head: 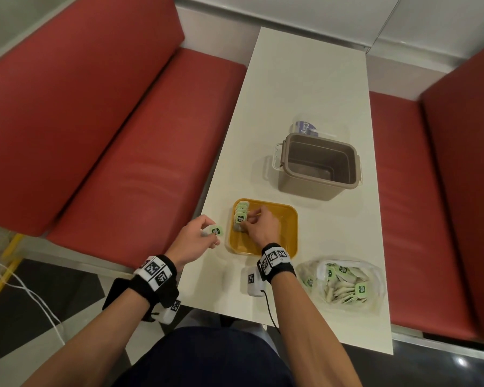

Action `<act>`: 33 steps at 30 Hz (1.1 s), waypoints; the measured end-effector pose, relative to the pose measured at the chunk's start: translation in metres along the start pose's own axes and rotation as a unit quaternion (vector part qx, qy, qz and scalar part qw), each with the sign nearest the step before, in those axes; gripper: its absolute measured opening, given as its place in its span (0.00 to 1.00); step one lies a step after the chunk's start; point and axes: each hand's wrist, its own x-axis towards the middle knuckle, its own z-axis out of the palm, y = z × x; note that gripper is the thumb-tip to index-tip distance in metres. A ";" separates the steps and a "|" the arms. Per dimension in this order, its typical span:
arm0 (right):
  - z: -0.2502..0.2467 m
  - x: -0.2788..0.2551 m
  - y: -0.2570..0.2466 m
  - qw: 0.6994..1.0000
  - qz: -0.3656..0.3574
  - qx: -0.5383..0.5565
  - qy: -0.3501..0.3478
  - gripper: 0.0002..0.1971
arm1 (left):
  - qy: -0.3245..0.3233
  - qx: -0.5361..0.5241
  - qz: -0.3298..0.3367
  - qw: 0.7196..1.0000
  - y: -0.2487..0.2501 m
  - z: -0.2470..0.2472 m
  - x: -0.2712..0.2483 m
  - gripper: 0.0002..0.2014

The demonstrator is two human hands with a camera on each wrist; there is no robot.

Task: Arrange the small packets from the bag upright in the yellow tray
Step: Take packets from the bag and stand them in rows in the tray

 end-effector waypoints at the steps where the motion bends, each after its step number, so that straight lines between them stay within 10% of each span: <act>1: -0.002 -0.001 0.001 1.000 -0.006 0.009 0.010 0.14 | -0.006 0.006 0.017 1.000 0.002 -0.004 -0.001 0.09; 6: -0.018 -0.024 -0.007 0.992 -0.066 0.080 0.071 0.06 | -0.014 -0.050 0.061 0.997 0.018 -0.016 -0.004 0.14; 14: -0.046 -0.088 -0.037 0.941 -0.127 0.303 -0.085 0.09 | 0.002 -0.244 0.060 0.968 0.043 0.011 -0.007 0.15; 23: -0.068 -0.073 -0.031 0.959 -0.280 0.033 0.034 0.03 | -0.027 -0.169 0.051 0.984 0.032 0.031 -0.001 0.07; 33: -0.052 -0.052 -0.010 0.981 -0.162 0.082 0.065 0.05 | 0.081 -0.068 0.064 0.992 0.017 0.042 0.015 0.12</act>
